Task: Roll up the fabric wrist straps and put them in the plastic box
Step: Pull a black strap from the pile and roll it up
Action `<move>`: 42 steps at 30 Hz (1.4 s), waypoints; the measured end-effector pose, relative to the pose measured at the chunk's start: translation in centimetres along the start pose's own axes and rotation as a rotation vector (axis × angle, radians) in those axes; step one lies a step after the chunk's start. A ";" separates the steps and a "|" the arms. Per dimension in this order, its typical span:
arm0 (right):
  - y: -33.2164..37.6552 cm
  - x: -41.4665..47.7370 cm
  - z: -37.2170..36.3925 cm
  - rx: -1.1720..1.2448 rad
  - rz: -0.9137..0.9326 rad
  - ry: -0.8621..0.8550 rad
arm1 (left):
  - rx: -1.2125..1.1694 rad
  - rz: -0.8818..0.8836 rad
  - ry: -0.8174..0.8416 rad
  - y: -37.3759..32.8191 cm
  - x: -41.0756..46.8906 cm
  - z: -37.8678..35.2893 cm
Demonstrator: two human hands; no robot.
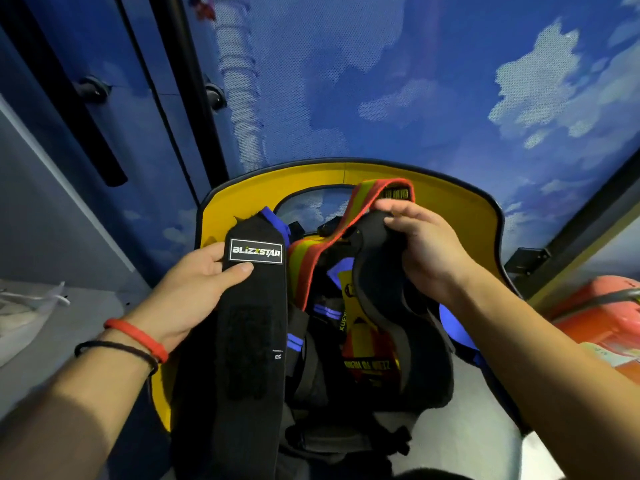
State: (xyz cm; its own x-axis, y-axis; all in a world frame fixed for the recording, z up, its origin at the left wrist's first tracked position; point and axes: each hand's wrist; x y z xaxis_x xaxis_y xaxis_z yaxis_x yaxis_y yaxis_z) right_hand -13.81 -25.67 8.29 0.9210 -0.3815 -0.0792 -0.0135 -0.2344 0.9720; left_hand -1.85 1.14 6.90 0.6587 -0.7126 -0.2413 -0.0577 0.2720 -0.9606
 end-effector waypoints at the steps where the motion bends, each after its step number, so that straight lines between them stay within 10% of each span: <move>1: -0.8 0.4 0.4 -0.361 -0.059 -0.051 | -0.003 0.003 0.000 -0.1 0.0 -0.1; 4: -3.6 0.8 1.4 -1.311 -0.371 0.033 | -0.008 0.005 0.001 -0.2 0.0 -0.3; 13: -5.3 0.0 1.6 -1.796 -0.609 0.346 | 0.012 0.029 0.007 -0.4 -0.1 -0.2; 18: -6.5 -0.1 2.1 -1.947 -0.179 0.119 | 0.021 0.022 0.005 -0.4 -0.1 -0.3; 36: -3.3 0.1 2.9 -0.066 -0.168 0.132 | 0.004 0.007 0.005 -0.5 -0.1 -0.3; 42: -2.8 -0.2 2.7 0.090 -0.216 0.119 | -0.025 -0.008 0.023 -0.4 0.1 -0.3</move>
State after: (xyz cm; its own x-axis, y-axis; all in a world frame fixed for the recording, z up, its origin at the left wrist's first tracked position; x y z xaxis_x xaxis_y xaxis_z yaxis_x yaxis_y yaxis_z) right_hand -14.99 -27.39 4.95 0.9455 -0.2069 -0.2514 0.1591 -0.3799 0.9112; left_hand -2.00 0.71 7.23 0.6418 -0.7296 -0.2362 -0.0708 0.2503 -0.9656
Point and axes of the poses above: each hand's wrist, its own x-axis towards the middle knuckle, its own z-axis out of the back of the hand, y = z × x, and after that the axes turned 12 degrees about y, right-handed
